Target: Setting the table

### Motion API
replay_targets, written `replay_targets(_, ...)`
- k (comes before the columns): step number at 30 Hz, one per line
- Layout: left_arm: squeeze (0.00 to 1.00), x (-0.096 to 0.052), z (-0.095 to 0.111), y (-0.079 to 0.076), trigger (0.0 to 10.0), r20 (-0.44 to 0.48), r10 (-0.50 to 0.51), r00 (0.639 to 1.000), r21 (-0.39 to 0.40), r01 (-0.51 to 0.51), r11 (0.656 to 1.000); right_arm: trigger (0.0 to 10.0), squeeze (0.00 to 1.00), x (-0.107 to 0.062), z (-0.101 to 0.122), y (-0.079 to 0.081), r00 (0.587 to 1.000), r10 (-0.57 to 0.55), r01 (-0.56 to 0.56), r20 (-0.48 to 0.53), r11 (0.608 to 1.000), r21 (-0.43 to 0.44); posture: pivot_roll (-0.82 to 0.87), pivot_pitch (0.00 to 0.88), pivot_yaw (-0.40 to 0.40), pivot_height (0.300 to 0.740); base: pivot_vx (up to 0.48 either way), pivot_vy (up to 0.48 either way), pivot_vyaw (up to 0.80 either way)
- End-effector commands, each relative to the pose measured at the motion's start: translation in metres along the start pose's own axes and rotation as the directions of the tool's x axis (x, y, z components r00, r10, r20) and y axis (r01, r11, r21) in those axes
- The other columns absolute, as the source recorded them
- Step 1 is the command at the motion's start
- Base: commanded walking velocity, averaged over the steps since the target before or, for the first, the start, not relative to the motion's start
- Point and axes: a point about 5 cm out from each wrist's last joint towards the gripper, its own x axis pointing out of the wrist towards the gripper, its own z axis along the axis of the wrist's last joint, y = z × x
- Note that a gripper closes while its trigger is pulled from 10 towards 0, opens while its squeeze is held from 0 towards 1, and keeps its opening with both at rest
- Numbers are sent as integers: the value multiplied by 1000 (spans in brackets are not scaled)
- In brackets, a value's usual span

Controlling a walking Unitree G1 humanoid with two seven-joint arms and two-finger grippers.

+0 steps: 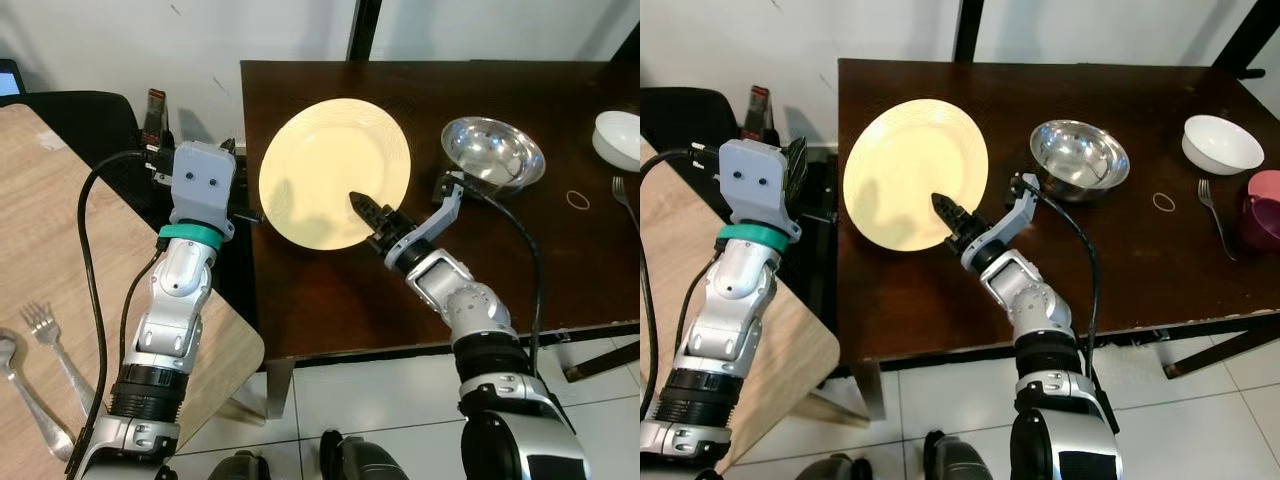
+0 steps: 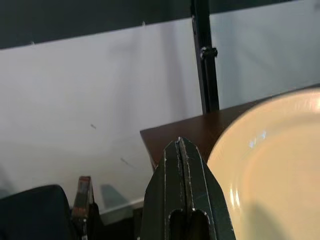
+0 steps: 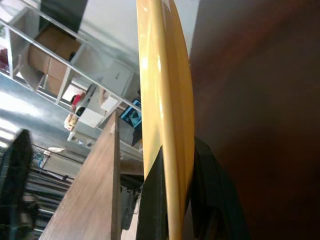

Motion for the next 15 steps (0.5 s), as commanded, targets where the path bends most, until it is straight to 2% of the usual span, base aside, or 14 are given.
replay_targets(1, 0, -4, 1, -7, 10000, -6, -60, 998, 22, 60, 998, 10000, 0, 1, 1, -5, 1000, -21, 21, 18, 999, 24, -19, 92, 0, 740, 0, 0, 0)
replay_targets(4, 0, -6, 4, -9, 10000, 2, -104, 995, 42, 104, 994, 10000, 0, 3, 3, -7, 999, -33, 32, 25, 999, 37, -9, 99, 4, 740, 0, 0, 0)
replay_targets(5, 0, -10, 6, -13, 10000, -5, -179, 984, 71, 179, 981, 10000, 0, 4, 5, -9, 998, -54, 52, 39, 998, 43, -6, 101, 7, 740, 0, 0, 0)
replay_targets(6, 0, -10, 6, -13, 10000, -5, -179, 984, 71, 179, 981, 10000, 0, 4, 5, -9, 998, -54, 52, 39, 998, 43, -6, 101, 7, 740, 0, 0, 0)
replay_targets(7, 0, -14, 8, -16, 10000, -18, -249, 968, 83, 249, 965, 10000, 0, 4, 6, -11, 996, -68, 65, 50, 996, 56, 2, 107, 17, 740, 0, 0, 0)
replay_targets(9, 0, -14, 8, -16, 10000, -18, -249, 968, 83, 249, 965, 10000, 0, 4, 6, -11, 996, -68, 65, 50, 996, 56, 2, 107, 17, 740, 0, 0, 0)
replay_targets(10, 0, -18, 10, -16, 10000, -33, -323, 946, 93, 324, 941, 10000, 0, 4, 7, -13, 995, -78, 74, 57, 995, 73, 4, 107, 22, 740, 0, 0, 0)
replay_targets(11, 0, -18, 10, -16, 10000, -33, -323, 946, 93, 324, 941, 10000, 0, 4, 7, -13, 995, -78, 74, 57, 995, 73, 4, 107, 22, 740, 0, 0, 0)
replay_targets(12, 0, -23, 12, -16, 10000, -46, -385, 922, 102, 388, 916, 10000, 0, 4, 5, -14, 995, -84, 79, 55, 994, 81, 6, 109, 27, 740, 0, 0, 0)
replay_targets(14, 0, -23, 12, -16, 10000, -46, -385, 922, 102, 388, 916, 10000, 0, 4, 5, -14, 995, -84, 79, 55, 994, 81, 6, 109, 27, 740, 0, 0, 0)
replay_targets(15, 0, -27, 14, -14, 10000, -55, -417, 907, 104, 420, 901, 10000, 173, 3, 4, -14, 995, -82, 78, 50, 993, 87, 10, 110, 28, 740, 0, 0, 0)
